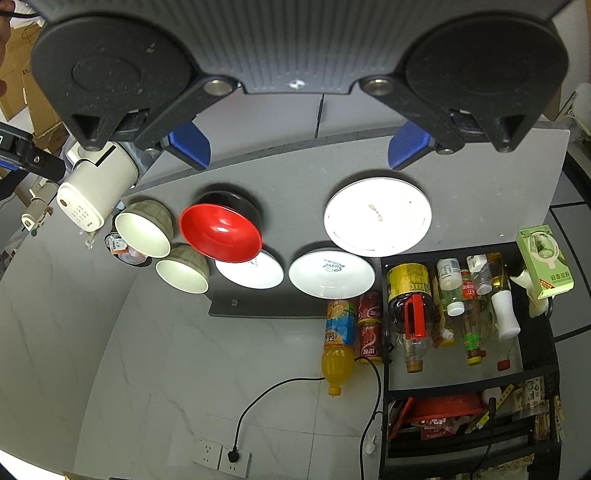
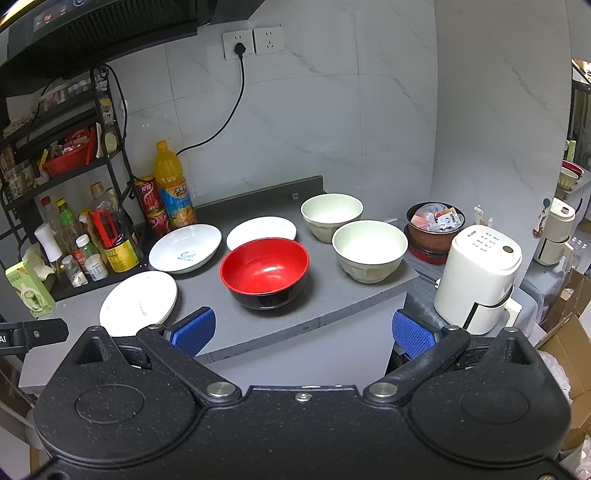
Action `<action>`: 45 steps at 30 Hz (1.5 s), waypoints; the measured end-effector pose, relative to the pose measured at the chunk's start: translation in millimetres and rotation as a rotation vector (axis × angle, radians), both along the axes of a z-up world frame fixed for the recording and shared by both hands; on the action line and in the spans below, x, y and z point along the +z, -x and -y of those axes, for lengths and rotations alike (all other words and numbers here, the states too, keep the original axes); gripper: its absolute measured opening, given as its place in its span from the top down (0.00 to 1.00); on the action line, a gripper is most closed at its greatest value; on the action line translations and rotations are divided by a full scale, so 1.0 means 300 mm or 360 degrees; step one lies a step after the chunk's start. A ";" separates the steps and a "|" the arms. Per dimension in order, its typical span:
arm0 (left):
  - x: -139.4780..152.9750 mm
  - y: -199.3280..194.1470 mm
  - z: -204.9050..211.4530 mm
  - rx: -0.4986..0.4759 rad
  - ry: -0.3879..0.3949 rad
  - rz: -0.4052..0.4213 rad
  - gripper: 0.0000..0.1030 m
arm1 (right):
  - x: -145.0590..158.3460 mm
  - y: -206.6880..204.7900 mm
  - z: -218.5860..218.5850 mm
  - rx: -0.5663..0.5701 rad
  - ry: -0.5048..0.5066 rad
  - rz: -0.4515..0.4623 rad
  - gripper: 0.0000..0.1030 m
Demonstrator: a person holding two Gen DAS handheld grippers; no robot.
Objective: Organize plates and bowls
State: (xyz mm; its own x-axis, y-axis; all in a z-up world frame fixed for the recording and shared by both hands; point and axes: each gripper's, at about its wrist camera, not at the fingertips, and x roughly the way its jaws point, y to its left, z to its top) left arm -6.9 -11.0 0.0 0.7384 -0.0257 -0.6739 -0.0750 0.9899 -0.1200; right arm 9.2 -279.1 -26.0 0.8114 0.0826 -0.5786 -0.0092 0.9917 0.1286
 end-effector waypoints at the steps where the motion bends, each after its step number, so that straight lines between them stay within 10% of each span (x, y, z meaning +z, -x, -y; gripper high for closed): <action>1: 0.000 0.004 0.001 -0.0001 0.0001 0.0001 0.01 | 0.000 0.002 -0.001 0.0001 0.0001 -0.0001 0.00; 45: 0.016 -0.037 -0.006 0.0100 -0.0010 -0.0030 0.01 | -0.012 -0.091 -0.010 0.0090 -0.0006 -0.0047 0.00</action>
State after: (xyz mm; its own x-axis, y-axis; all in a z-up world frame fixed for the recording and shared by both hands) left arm 4.2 -9.3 4.7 0.7255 0.0247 -0.6877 -0.1394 0.9839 -0.1118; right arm 36.5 -276.2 -29.7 0.7880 0.1304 -0.6018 -0.0616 0.9891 0.1337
